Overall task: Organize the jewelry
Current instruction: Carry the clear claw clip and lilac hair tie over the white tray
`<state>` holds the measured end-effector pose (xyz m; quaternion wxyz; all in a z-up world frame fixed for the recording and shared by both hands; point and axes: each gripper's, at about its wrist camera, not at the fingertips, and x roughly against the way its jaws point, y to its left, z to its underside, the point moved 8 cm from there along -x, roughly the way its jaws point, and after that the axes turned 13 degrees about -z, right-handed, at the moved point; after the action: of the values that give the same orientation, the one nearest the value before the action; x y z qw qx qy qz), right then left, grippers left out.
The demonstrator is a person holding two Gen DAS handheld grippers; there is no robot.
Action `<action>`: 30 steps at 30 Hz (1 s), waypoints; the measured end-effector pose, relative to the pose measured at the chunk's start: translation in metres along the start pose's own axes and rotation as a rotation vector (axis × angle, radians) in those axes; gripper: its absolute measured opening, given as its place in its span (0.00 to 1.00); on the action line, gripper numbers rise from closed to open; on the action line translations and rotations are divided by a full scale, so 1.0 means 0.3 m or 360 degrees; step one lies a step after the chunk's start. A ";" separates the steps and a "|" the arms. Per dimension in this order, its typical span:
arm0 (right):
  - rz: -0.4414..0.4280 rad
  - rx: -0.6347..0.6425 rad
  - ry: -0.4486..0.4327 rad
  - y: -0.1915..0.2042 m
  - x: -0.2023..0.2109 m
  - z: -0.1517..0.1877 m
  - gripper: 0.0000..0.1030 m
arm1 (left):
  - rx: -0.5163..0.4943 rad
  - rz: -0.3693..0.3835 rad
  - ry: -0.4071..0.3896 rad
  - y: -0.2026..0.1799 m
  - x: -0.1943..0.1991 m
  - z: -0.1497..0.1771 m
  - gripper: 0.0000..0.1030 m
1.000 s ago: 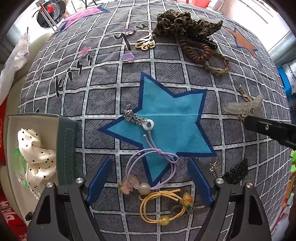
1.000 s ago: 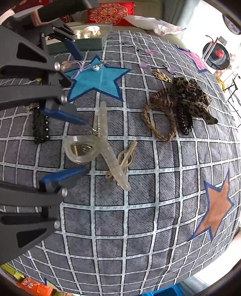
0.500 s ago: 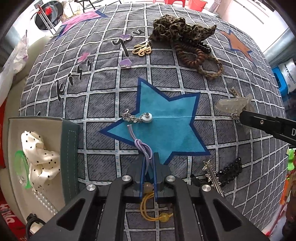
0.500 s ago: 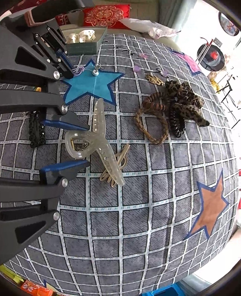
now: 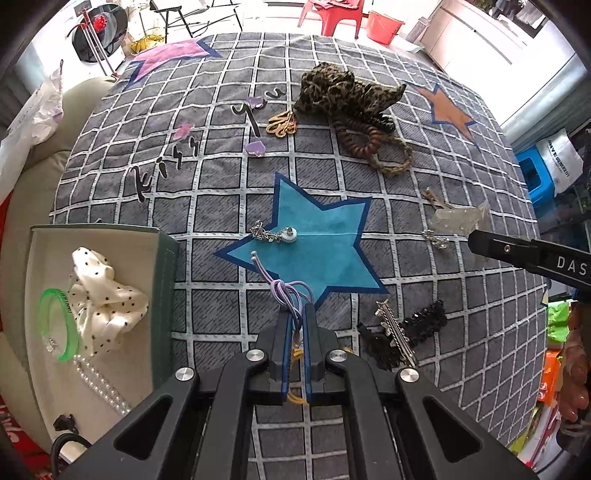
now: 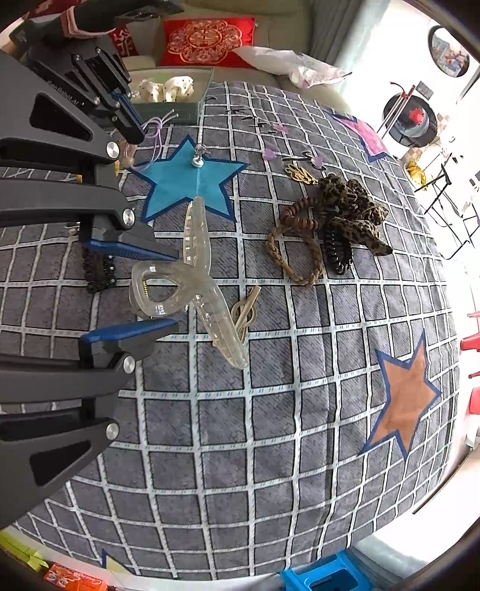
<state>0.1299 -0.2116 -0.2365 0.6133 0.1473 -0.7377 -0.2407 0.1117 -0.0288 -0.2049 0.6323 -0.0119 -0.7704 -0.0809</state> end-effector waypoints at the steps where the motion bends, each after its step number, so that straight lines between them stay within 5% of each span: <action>1: -0.0002 -0.0001 0.0000 0.002 0.006 0.005 0.33 | -0.0005 0.0001 -0.0006 -0.004 0.003 0.007 0.07; 17: -0.0010 0.0041 0.0015 0.101 0.120 0.109 0.33 | -0.0033 0.0063 -0.0097 0.002 0.198 0.066 0.07; 30: -0.0034 0.0234 0.0045 0.314 0.167 0.152 0.33 | 0.0104 0.0049 -0.0159 0.184 0.319 0.168 0.07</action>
<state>0.0824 -0.1501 -0.1503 0.6085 0.2032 -0.7431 -0.1902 0.0503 0.0248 -0.1148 0.5942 -0.0070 -0.8030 -0.0452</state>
